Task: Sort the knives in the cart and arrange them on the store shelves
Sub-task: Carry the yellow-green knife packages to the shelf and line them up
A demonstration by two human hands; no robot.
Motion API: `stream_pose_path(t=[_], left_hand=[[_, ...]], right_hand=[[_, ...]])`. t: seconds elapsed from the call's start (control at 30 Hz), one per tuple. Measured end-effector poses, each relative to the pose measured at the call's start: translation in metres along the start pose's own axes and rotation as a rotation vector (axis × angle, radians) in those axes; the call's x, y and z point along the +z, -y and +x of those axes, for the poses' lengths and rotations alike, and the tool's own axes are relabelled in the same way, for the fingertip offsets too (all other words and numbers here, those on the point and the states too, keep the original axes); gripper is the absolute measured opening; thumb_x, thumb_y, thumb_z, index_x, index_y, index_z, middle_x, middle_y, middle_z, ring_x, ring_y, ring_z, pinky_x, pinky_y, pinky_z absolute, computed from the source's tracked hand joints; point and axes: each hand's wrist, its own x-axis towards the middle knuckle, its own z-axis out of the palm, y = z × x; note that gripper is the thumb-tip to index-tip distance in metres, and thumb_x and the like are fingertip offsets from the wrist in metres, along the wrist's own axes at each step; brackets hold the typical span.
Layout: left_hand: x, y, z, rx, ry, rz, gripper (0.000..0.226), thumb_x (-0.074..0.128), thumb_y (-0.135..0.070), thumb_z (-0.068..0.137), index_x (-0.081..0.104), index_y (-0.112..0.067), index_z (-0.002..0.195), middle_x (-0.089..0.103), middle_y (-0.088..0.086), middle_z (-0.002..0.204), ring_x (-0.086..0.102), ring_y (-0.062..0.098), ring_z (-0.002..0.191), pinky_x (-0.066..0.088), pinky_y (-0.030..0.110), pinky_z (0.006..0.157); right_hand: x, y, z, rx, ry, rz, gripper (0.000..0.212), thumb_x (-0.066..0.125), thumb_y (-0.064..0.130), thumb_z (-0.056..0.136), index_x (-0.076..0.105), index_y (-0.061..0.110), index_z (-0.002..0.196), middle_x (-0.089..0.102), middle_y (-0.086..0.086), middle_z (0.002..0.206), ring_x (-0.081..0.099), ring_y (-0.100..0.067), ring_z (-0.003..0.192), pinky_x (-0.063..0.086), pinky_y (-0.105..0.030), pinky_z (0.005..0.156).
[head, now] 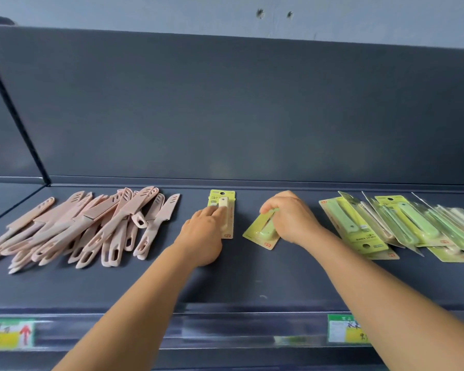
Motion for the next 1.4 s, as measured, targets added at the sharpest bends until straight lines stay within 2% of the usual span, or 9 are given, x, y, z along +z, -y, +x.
stream_pose_path(t=[0.03, 0.1, 0.13, 0.23, 0.4, 0.7, 1.2, 1.33, 1.4], left_hand=[[0.000, -0.001, 0.000, 0.010, 0.013, -0.006, 0.062, 0.038, -0.004, 0.089, 0.023, -0.020, 0.147, 0.026, -0.002, 0.151, 0.031, 0.026, 0.135, 0.031, 0.033, 0.106], [0.001, -0.002, 0.002, 0.030, 0.023, -0.016, 0.061, 0.038, -0.003, 0.090, 0.024, -0.020, 0.146, 0.026, -0.001, 0.151, 0.034, 0.028, 0.132, 0.032, 0.033, 0.105], [0.001, -0.003, 0.004, 0.041, 0.024, -0.023, 0.058, 0.038, -0.004, 0.090, 0.026, -0.019, 0.146, 0.026, 0.000, 0.151, 0.035, 0.028, 0.132, 0.033, 0.033, 0.105], [0.006, -0.008, 0.007, 0.078, 0.026, -0.038, 0.052, 0.039, -0.008, 0.094, 0.029, -0.017, 0.144, 0.027, 0.000, 0.150, 0.036, 0.028, 0.131, 0.034, 0.034, 0.105], [0.014, -0.025, 0.018, 0.116, 0.008, -0.047, 0.051, 0.040, -0.010, 0.096, 0.028, -0.019, 0.145, 0.029, 0.000, 0.149, 0.037, 0.026, 0.129, 0.034, 0.033, 0.104], [0.016, -0.043, 0.036, 0.093, 0.039, -0.077, 0.052, 0.039, -0.011, 0.098, 0.025, -0.017, 0.147, 0.028, 0.001, 0.149, 0.034, 0.025, 0.132, 0.033, 0.032, 0.105], [0.025, -0.066, 0.049, 0.107, 0.044, -0.099, 0.048, 0.037, -0.015, 0.099, 0.026, -0.016, 0.146, 0.028, 0.000, 0.148, 0.033, 0.024, 0.132, 0.033, 0.031, 0.103], [0.024, -0.075, 0.047, 0.124, -0.032, -0.014, 0.055, 0.039, -0.014, 0.096, 0.021, -0.018, 0.148, 0.025, 0.002, 0.149, 0.026, 0.025, 0.138, 0.028, 0.034, 0.107], [0.023, -0.090, 0.045, 0.197, -0.077, -0.028, 0.058, 0.041, -0.012, 0.095, 0.020, -0.017, 0.149, 0.023, 0.003, 0.151, 0.021, 0.024, 0.141, 0.025, 0.034, 0.109]], right_hand=[[0.002, 0.003, -0.004, 0.019, 0.015, -0.043, 0.028, 0.045, 0.018, 0.092, 0.062, 0.025, 0.114, 0.042, 0.000, 0.134, 0.037, -0.022, 0.126, 0.039, -0.031, 0.095], [0.006, 0.005, -0.012, 0.060, 0.115, -0.137, 0.050, 0.048, 0.043, 0.089, 0.047, 0.020, 0.133, 0.032, -0.002, 0.145, 0.029, -0.026, 0.132, 0.036, -0.034, 0.101], [0.007, 0.005, -0.015, 0.068, 0.154, -0.157, 0.056, 0.049, 0.047, 0.088, 0.043, 0.019, 0.136, 0.027, -0.002, 0.149, 0.028, -0.026, 0.134, 0.036, -0.035, 0.102], [0.006, 0.004, -0.020, 0.016, 0.175, -0.120, 0.054, 0.046, 0.035, 0.094, 0.036, 0.018, 0.144, 0.014, 0.003, 0.156, 0.031, -0.022, 0.136, 0.037, -0.033, 0.104], [0.001, -0.007, -0.018, 0.001, 0.135, -0.098, 0.051, 0.043, 0.026, 0.099, 0.030, 0.018, 0.148, 0.011, 0.009, 0.159, 0.029, -0.017, 0.140, 0.031, -0.033, 0.110], [0.001, -0.015, 0.005, -0.034, 0.095, -0.127, 0.048, 0.042, 0.026, 0.100, 0.034, 0.015, 0.146, 0.016, 0.006, 0.158, 0.031, -0.018, 0.139, 0.031, -0.033, 0.110], [-0.008, -0.032, 0.013, -0.030, 0.129, -0.224, 0.039, 0.037, 0.026, 0.101, 0.040, 0.012, 0.138, 0.021, 0.003, 0.155, 0.037, -0.023, 0.132, 0.040, -0.039, 0.102], [-0.015, -0.036, 0.006, -0.053, 0.094, -0.168, 0.041, 0.036, 0.025, 0.100, 0.034, 0.015, 0.140, 0.027, 0.005, 0.150, 0.037, -0.024, 0.130, 0.039, -0.037, 0.098], [-0.024, -0.042, 0.001, -0.043, 0.048, -0.159, 0.042, 0.037, 0.021, 0.099, 0.032, 0.017, 0.141, 0.029, 0.005, 0.149, 0.036, -0.024, 0.130, 0.037, -0.037, 0.101]])
